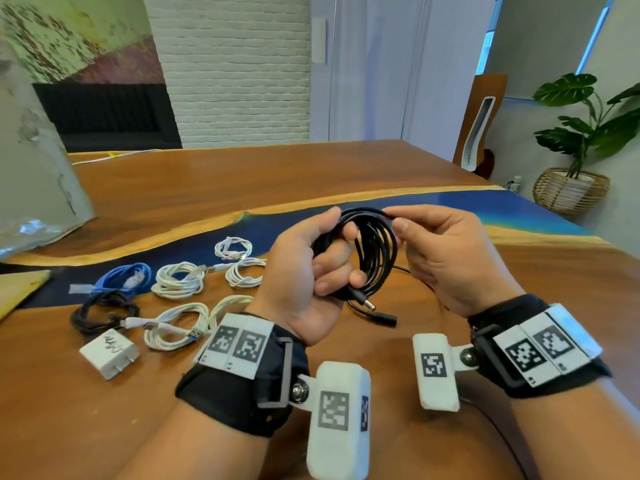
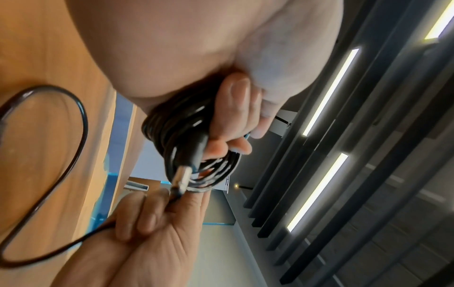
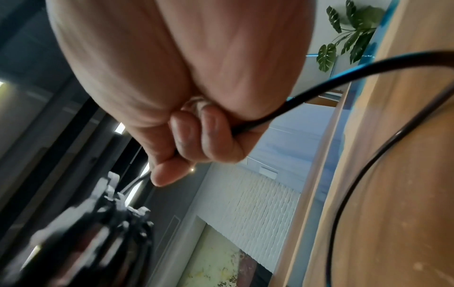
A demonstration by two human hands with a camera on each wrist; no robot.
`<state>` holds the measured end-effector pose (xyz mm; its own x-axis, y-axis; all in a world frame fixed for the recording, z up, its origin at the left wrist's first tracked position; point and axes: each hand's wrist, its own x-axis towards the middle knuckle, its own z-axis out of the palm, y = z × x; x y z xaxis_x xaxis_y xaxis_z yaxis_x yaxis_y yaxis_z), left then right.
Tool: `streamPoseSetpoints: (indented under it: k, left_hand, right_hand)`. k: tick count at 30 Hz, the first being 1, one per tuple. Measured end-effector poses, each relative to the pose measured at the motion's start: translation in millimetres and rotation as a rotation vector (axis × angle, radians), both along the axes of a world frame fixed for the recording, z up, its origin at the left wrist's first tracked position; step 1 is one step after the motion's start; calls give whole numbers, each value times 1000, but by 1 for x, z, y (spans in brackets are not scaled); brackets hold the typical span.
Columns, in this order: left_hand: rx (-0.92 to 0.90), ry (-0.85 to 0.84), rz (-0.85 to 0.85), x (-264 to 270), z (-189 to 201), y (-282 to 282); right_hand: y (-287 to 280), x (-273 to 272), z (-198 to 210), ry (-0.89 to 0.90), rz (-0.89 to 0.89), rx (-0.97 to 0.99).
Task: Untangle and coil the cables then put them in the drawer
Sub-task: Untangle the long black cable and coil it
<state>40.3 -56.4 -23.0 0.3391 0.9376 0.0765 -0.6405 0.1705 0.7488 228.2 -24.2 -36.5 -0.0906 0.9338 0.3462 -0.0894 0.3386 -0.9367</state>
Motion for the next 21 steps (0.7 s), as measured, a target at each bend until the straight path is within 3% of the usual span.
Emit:
streamPoseSetpoints:
  k: [4,8,16,21]
  left_hand:
    - [2,-56,-73,2,4,-5]
    - [-5,-42,-86,1,3,-5]
    - [35,110,-3,2,-6,2]
    - [15,253,161,8,-12,6]
  right_hand:
    - [1,-8,-4,-81,-87,71]
    - [1,-15,-8,-204,-39,48]
    - [-11,-19,1,69,330,-363]
    - [-16,-14,5,-15,370,-306]
